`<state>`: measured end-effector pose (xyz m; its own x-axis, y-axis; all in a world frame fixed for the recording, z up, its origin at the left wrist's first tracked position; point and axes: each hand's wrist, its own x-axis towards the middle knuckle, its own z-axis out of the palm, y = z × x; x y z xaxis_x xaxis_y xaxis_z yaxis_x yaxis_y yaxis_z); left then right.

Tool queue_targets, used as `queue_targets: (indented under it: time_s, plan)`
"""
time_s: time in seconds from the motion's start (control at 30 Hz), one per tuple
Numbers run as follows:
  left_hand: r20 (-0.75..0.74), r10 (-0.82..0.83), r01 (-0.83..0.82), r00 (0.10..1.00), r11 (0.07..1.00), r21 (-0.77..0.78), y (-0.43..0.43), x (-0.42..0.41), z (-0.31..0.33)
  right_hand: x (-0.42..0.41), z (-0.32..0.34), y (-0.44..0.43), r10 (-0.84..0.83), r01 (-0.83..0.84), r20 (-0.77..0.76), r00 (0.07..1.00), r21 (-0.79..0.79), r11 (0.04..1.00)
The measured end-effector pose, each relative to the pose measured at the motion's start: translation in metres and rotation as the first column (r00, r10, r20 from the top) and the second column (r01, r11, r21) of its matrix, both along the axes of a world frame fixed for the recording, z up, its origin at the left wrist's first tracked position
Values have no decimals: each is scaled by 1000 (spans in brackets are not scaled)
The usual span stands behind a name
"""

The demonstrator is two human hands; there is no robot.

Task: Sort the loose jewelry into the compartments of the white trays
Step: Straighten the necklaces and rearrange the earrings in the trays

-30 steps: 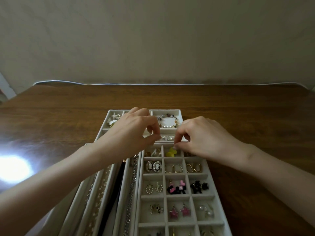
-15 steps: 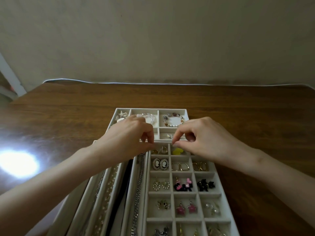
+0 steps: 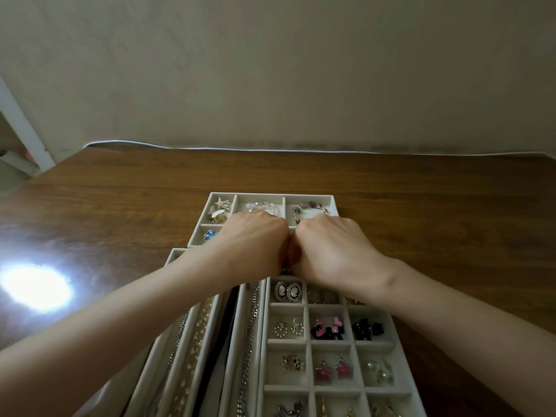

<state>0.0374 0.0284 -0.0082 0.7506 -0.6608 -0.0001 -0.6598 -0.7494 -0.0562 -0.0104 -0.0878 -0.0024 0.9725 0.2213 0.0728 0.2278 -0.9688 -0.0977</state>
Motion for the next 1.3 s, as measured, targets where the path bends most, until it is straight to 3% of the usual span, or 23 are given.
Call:
queue_targets:
  time_s: [0.17,0.37,0.57,0.73,0.87,1.0,1.13,1.3]
  plan:
    - [9,19,-19,1000,999,37,-2,-2,0,1,-4,-3,-25,26,-26,999,31,999]
    - [-2,34,-34,999,999,-24,1,-3,-1,10,-6,-14,-27,61,-154,988,223,973]
    - [-36,58,-62,998,989,-135,8,-3,1,19,-5,-32,66,96,-296,953,499,862]
    - [-48,44,-51,998,983,-177,13,-3,6,20,-6,-37,112,119,-346,932,581,805]
    - [15,35,-33,999,991,-128,11,-5,8,19,-2,-38,129,129,-358,925,613,779]
    - [142,-36,35,989,999,15,-1,-5,4,17,2,-40,130,114,-341,931,610,784]
    - [174,-77,55,982,990,127,-10,-7,1,13,7,-44,160,88,-326,932,630,771]
    - [238,-61,28,969,990,139,-9,-7,-1,14,3,-45,169,46,-312,935,578,814]
